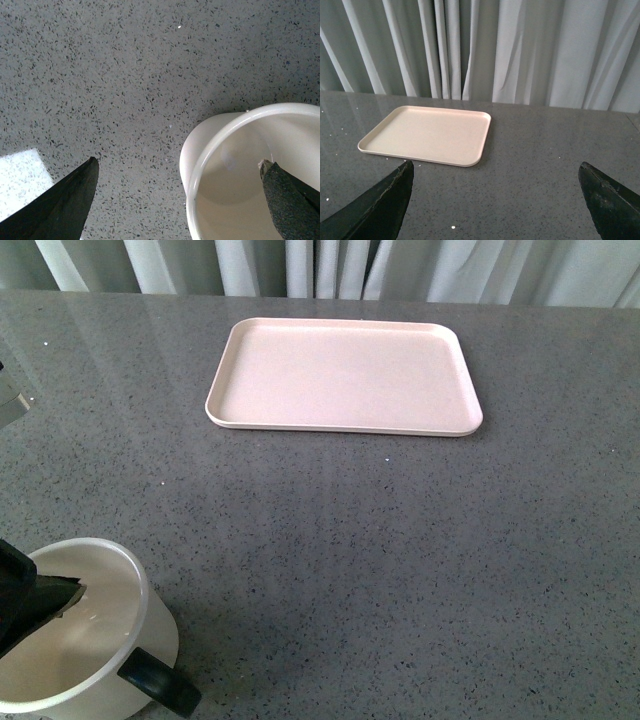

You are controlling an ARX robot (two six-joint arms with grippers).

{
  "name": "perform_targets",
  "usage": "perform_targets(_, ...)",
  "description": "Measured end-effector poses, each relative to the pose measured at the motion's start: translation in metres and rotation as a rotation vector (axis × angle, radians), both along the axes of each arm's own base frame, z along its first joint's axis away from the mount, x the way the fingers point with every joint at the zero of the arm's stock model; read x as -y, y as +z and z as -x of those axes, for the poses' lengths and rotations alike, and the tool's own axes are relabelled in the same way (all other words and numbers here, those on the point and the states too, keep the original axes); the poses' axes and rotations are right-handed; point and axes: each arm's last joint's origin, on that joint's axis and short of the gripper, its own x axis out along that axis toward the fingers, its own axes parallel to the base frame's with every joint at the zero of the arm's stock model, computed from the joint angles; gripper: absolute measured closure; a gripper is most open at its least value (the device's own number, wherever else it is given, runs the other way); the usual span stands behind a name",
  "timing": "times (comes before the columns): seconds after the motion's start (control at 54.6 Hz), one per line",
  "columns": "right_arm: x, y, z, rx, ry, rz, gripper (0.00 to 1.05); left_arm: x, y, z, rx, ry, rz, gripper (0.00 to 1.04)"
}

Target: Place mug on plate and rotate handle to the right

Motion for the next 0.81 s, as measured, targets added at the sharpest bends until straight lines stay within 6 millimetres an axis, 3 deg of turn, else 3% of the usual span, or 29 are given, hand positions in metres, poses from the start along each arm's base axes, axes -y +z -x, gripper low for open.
perform_targets(0.22, 0.0000, 0.0000, 0.0000, 0.000, 0.000, 0.000, 0.09, 0.0014, -0.0029, -0.0040, -0.011, -0.015, -0.010, 0.11)
perform_targets(0.805, 0.0000, 0.0000, 0.0000, 0.000, 0.000, 0.000, 0.09, 0.0033, -0.0063, -0.0038, -0.022, -0.046, -0.016, 0.91)
